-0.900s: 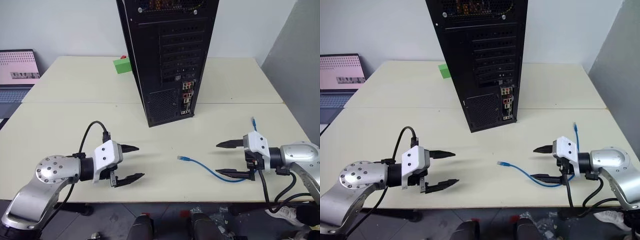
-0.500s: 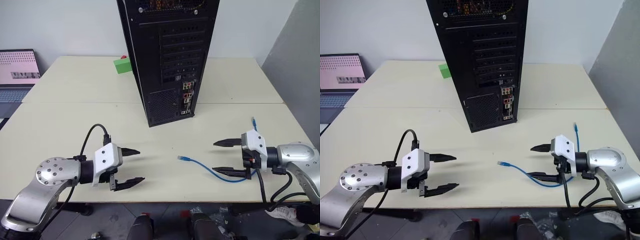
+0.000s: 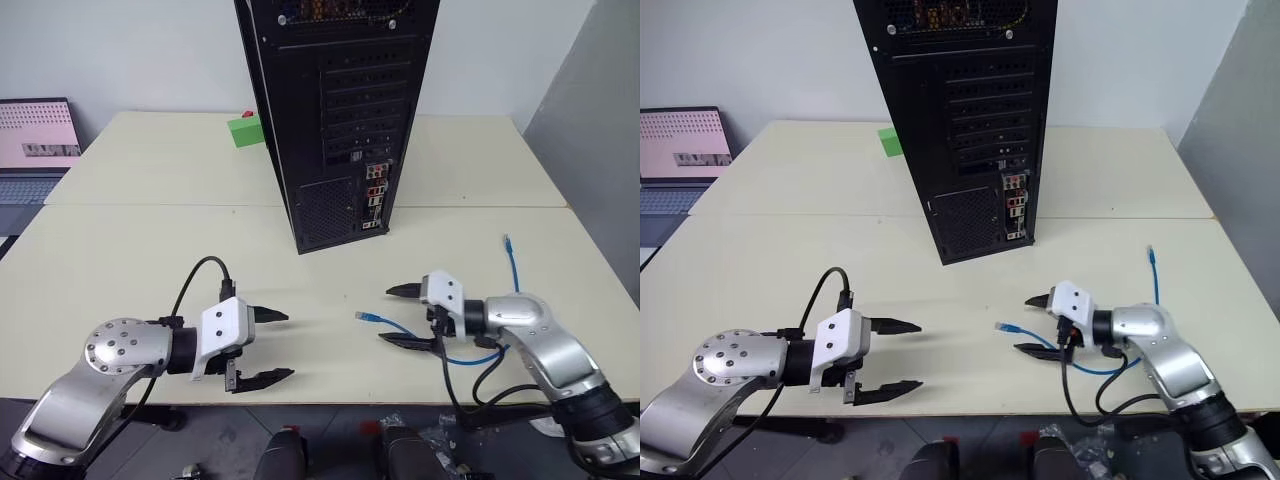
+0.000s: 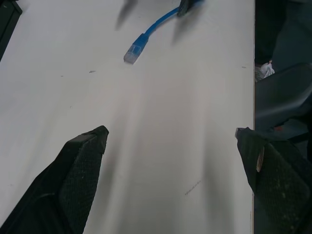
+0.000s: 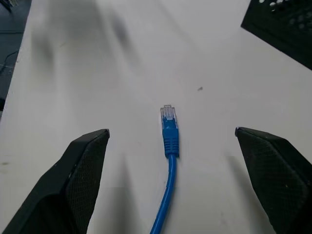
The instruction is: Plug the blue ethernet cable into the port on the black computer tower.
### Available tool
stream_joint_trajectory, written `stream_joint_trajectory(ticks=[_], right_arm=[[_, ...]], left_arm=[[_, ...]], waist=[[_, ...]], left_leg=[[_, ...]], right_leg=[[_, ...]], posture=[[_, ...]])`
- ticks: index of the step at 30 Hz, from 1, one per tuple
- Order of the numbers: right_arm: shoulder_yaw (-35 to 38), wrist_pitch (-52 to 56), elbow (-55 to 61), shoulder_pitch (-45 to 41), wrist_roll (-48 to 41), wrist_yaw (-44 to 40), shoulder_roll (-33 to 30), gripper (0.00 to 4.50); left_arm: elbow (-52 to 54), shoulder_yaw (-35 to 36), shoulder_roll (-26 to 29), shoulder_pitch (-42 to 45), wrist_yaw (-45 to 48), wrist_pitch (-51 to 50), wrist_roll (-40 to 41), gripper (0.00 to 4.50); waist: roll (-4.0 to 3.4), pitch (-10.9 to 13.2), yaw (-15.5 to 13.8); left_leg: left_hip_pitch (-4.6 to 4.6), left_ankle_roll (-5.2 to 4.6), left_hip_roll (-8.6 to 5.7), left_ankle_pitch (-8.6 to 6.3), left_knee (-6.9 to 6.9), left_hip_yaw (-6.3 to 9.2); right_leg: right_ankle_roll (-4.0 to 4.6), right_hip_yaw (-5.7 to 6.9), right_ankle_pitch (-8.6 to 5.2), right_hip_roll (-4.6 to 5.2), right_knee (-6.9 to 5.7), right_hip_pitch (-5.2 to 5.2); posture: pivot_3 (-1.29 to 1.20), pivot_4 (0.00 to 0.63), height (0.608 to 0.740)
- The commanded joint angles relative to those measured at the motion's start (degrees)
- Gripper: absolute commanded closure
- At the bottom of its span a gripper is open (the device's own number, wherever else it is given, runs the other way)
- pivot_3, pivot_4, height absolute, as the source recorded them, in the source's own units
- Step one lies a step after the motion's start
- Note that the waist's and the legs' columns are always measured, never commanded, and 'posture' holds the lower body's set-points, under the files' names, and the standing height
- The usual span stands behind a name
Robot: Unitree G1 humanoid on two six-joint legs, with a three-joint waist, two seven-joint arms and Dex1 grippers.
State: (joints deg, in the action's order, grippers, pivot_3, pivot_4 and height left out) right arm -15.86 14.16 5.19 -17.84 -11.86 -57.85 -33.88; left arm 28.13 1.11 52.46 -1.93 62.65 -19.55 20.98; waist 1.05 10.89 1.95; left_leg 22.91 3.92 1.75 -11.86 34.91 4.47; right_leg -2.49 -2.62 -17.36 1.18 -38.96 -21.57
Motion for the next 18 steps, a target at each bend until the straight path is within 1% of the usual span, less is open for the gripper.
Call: stream_joint_trajectory(ticks=[1, 5, 6, 7, 8, 14, 16, 18], right_arm=[[-0.79, -3.13, -3.34, -1.48, 2.74, 0.95, 1.51, 0.13], [-1.36, -3.75, -4.86, -1.48, 4.09, 0.4, 1.89, 0.13], [-1.37, -3.6, -5.13, -1.48, 4.54, 0.78, 2.1, 0.49], [-1.41, -3.54, -5.24, -1.38, 4.95, 0.89, 2.11, 0.62], [-1.42, -3.5, -5.31, -1.32, 5.23, 0.91, 2.12, 0.86], [-1.63, -3.23, -5.3, -1.41, 6.02, 0.83, 2.19, 2.53], [-1.7, -3.62, -5.55, -1.52, 6.51, 0.8, 2.06, 2.92], [-1.57, -4.17, -5.77, -1.56, 6.85, 0.74, 1.93, 3.44]], left_arm=[[2.39, -0.04, 0.18, 0.65, 0.1, 0.55, 0.4, 0.04], [2.91, -0.43, -0.23, 1.07, -0.32, 0.08, 0.72, 0.04], [2.86, -0.71, -0.37, 1.24, -0.43, 0.21, 0.54, 0.0], [2.81, -0.98, -0.48, 1.36, -0.6, 0.29, 0.35, 0.0], [2.76, -1.16, -0.53, 1.46, -0.73, 0.34, 0.24, 0.0], [1.62, -1.95, -1.56, 2.87, -0.48, 0.83, 0.79, 0.0], [1.16, -2.18, -1.74, 3.23, -0.39, 1.08, 0.56, 0.0], [0.64, -2.51, -2.1, 3.75, -0.4, 1.22, 0.43, 0.0]], waist=[[0.0, 0.0, -0.01], [0.0, 0.0, -0.07], [0.0, 0.0, -0.07], [0.0, 0.0, -0.06], [0.0, 0.0, -0.05], [0.0, 0.0, -0.06], [0.0, -0.01, -0.06], [0.0, 0.0, -0.05]], left_leg=[[0.0, 0.0, 0.0, 0.0, 0.0, 0.0], [0.0, 0.0, 0.0, 0.0, 0.0, 0.0], [0.0, 0.0, 0.0, 0.0, 0.0, 0.0], [-0.01, 0.0, 0.0, 0.0, 0.0, 0.0], [-0.01, 0.0, 0.0, 0.0, 0.0, 0.0], [-0.01, 0.0, 0.0, 0.0, 0.0, 0.0], [-0.02, 0.0, 0.0, 0.0, 0.0, 0.0], [-0.03, 0.0, 0.0, 0.0, 0.0, 0.0]], right_leg=[[0.01, 0.0, 0.0, 0.0, 0.0, 0.0], [0.01, 0.0, 0.01, 0.01, -0.01, -0.01], [0.01, 0.0, 0.01, 0.0, -0.01, -0.01], [0.01, 0.0, 0.01, 0.0, -0.02, 0.0], [0.01, 0.0, 0.01, 0.0, -0.02, 0.0], [0.01, 0.0, 0.01, 0.0, -0.02, 0.0], [0.01, 0.01, 0.01, 0.0, -0.02, 0.01], [0.01, 0.0, 0.01, 0.0, -0.02, 0.01]], posture=[[0.0, 0.15, 0.74], [0.0, 0.15, 0.74], [0.0, 0.15, 0.74], [0.0, 0.15, 0.74], [0.0, 0.15, 0.74], [0.0, 0.15, 0.74], [0.0, 0.15, 0.74], [0.0, 0.15, 0.74]])
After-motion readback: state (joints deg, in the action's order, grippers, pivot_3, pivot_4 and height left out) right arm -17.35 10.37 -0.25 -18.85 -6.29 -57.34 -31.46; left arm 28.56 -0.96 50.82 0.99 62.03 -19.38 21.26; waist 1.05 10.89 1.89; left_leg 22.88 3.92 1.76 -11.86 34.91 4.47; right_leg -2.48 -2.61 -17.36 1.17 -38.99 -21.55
